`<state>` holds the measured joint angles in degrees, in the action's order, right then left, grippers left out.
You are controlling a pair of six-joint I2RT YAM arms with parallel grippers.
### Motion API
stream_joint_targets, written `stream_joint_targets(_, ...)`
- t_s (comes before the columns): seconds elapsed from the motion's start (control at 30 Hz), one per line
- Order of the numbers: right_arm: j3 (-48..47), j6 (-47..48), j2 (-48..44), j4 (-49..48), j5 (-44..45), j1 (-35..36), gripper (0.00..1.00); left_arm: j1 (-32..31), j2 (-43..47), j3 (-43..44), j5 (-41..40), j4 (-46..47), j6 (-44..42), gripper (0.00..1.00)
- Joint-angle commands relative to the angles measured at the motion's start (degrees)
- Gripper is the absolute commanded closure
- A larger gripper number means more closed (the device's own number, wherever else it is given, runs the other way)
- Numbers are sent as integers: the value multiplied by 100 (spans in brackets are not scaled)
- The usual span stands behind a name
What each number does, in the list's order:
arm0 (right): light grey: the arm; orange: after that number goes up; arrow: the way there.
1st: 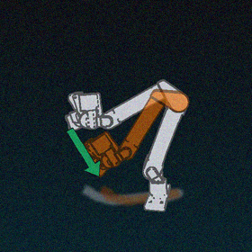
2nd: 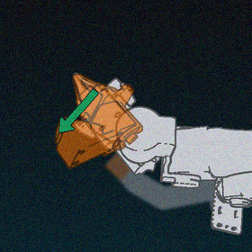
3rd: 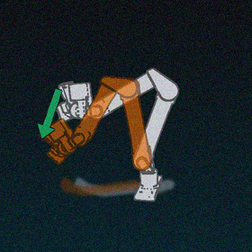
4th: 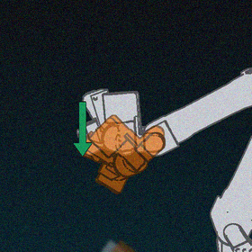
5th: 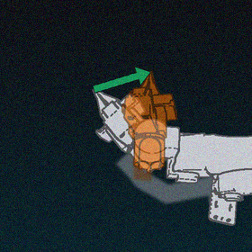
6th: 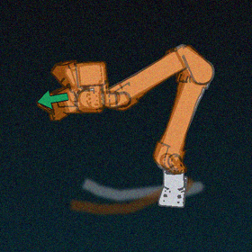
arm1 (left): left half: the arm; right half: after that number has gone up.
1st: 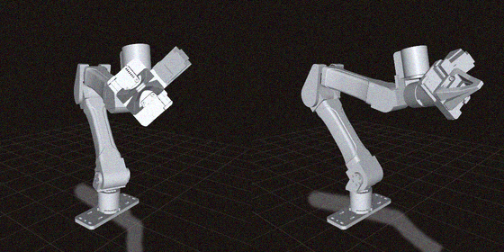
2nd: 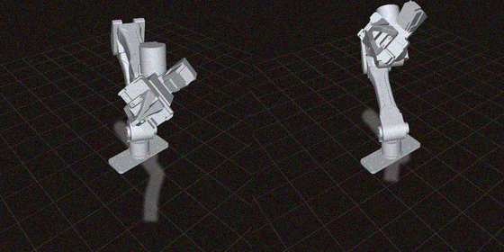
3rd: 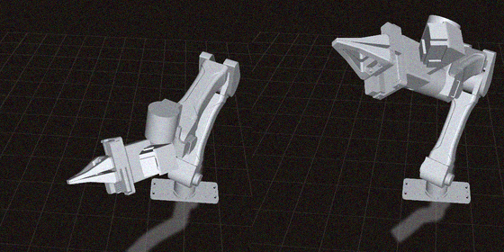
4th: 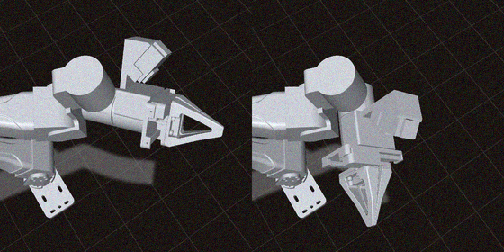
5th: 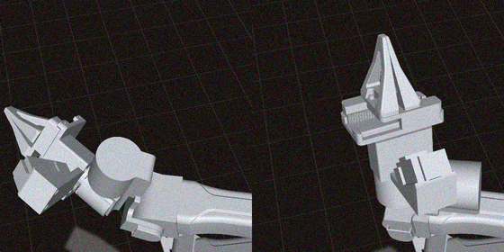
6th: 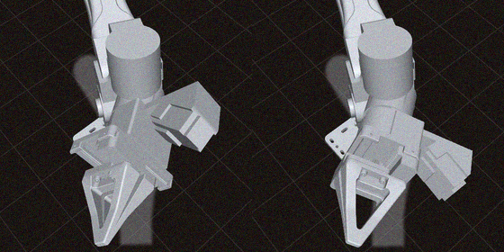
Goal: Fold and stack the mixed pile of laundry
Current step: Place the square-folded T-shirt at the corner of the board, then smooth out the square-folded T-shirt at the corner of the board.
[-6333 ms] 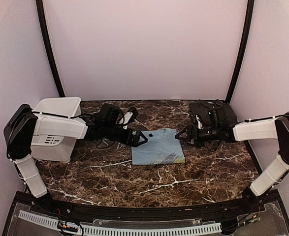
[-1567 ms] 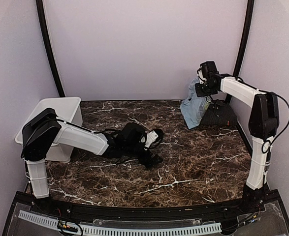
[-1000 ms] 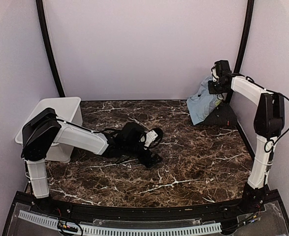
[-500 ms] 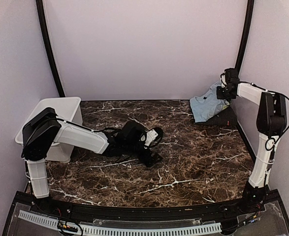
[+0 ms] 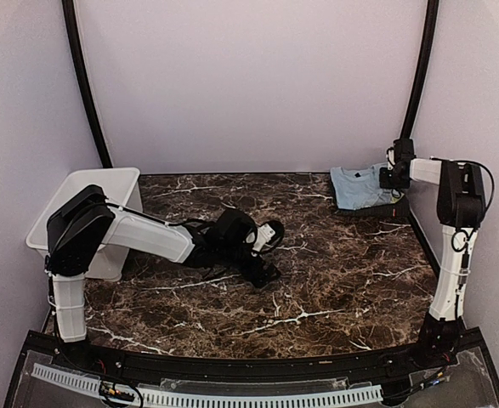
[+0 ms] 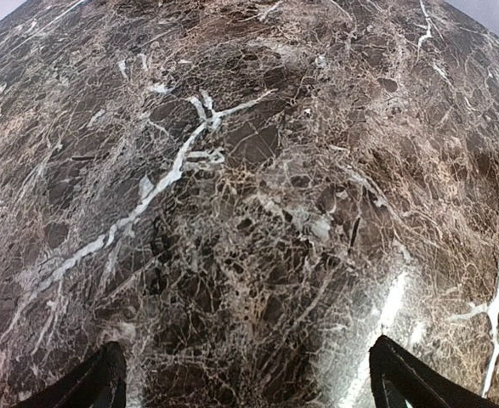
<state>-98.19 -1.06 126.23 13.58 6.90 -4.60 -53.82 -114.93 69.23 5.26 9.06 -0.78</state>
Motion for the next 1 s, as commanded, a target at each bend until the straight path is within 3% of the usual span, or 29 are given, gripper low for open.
stream_joint_targets(0.0,-458,-155,163,-109,115,-48,87,50,-19,211,-37,-214,42,1)
stream_joint_targets(0.13,-773,-229,248,254,560,-95,48,83,-14,243,-111,-306,-18,1)
stream_joint_targets(0.33,-1142,-414,47,718,695,-234,35,246,109,219,-97,-343,-13,1)
stream_joint_targets(0.4,-1139,-479,-173,735,6,-234,31,337,205,110,14,-253,40,1)
stream_joint_targets(0.57,-927,-1116,-433,635,-1794,-225,11,419,291,92,110,-186,51,1)
stream_joint_targets(0.8,-360,-2070,-315,83,-3316,-226,9,421,305,89,154,-174,53,1)
stream_joint_targets(0.97,237,-2653,-196,-504,-3606,-277,9,426,339,55,239,-148,284,1)
